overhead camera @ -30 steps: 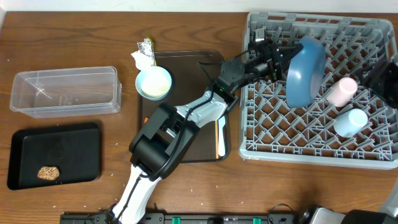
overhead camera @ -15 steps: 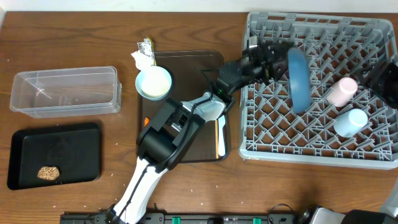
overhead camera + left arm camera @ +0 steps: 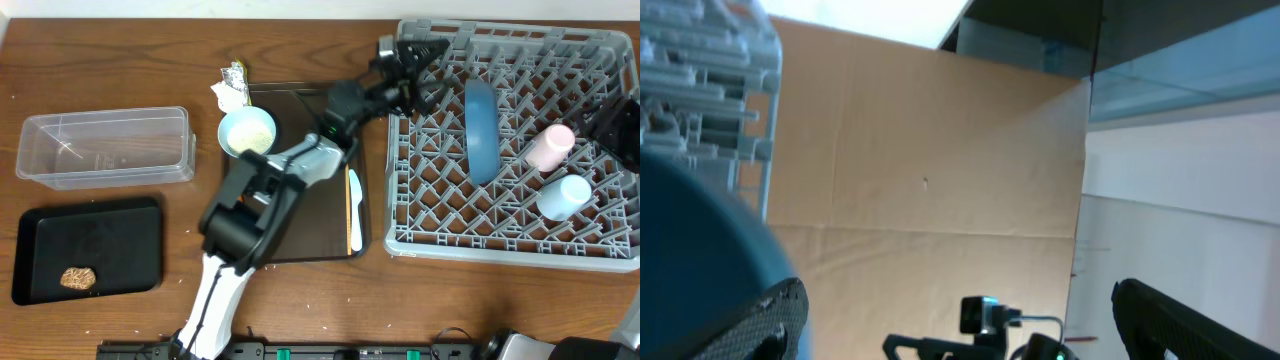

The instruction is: Sort waste into correct bins and load items into the dishwasher rack

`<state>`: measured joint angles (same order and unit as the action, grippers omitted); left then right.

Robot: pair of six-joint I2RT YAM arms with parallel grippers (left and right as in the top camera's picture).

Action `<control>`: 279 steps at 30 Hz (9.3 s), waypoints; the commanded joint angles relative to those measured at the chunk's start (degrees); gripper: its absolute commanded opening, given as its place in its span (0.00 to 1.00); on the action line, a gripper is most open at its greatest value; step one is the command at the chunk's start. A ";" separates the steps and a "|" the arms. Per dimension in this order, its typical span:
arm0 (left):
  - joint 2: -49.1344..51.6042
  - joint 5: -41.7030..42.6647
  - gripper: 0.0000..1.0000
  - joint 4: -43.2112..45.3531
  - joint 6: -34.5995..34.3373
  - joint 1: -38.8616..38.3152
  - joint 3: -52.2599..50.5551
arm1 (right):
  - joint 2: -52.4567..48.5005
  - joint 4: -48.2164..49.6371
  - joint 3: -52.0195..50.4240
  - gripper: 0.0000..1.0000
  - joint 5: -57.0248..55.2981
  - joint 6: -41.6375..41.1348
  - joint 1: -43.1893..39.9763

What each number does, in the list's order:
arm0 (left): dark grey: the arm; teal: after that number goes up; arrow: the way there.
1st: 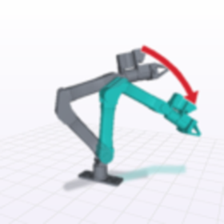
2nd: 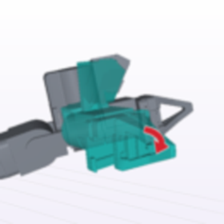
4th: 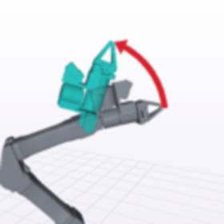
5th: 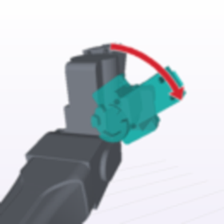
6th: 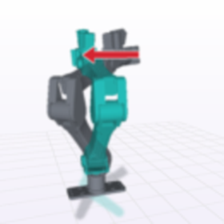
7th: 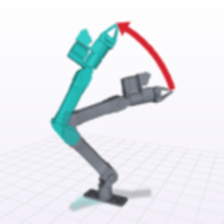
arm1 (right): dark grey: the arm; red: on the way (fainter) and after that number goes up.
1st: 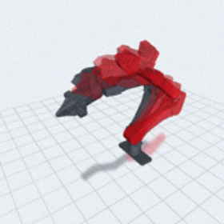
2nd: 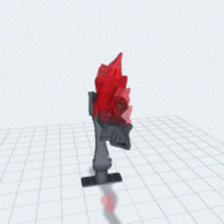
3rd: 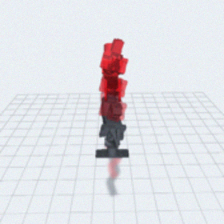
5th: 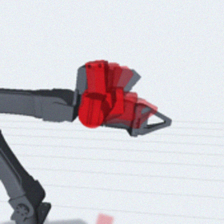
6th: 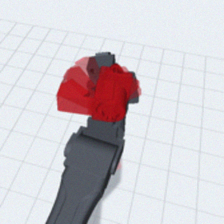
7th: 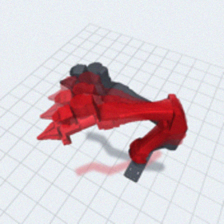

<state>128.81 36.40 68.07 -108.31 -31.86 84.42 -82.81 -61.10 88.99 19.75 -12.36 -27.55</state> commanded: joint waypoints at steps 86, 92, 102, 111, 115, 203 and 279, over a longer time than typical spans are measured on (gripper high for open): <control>-38.69 -32.61 0.98 -128.28 97.13 21.24 0.55 | -17.09 4.87 0.07 0.39 -3.30 2.49 53.48; -36.70 -27.04 0.98 -131.16 99.76 21.29 -0.42 | -23.67 5.03 0.07 0.38 -1.53 0.35 56.00; -36.79 -30.18 0.98 -130.77 99.60 22.93 -1.53 | -31.95 7.39 0.07 0.27 -6.80 -19.61 65.11; -36.76 -30.21 0.98 -130.97 99.65 23.61 -1.53 | -38.45 6.45 0.07 0.28 -19.98 -29.53 69.53; -36.76 -30.23 0.98 -130.92 99.65 23.61 -1.53 | -39.10 5.29 0.07 0.28 -20.83 -31.80 68.30; -36.76 -31.50 0.98 -127.80 99.69 23.61 -1.53 | -21.55 -3.61 2.67 0.01 -28.44 -19.50 52.30; -36.76 -31.52 0.98 -126.90 99.69 23.61 -1.55 | -30.77 7.17 0.46 0.05 -20.44 -16.90 65.20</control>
<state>91.74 5.61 -58.74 -9.13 -8.62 83.05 -118.39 -53.60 87.24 0.64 -30.46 39.57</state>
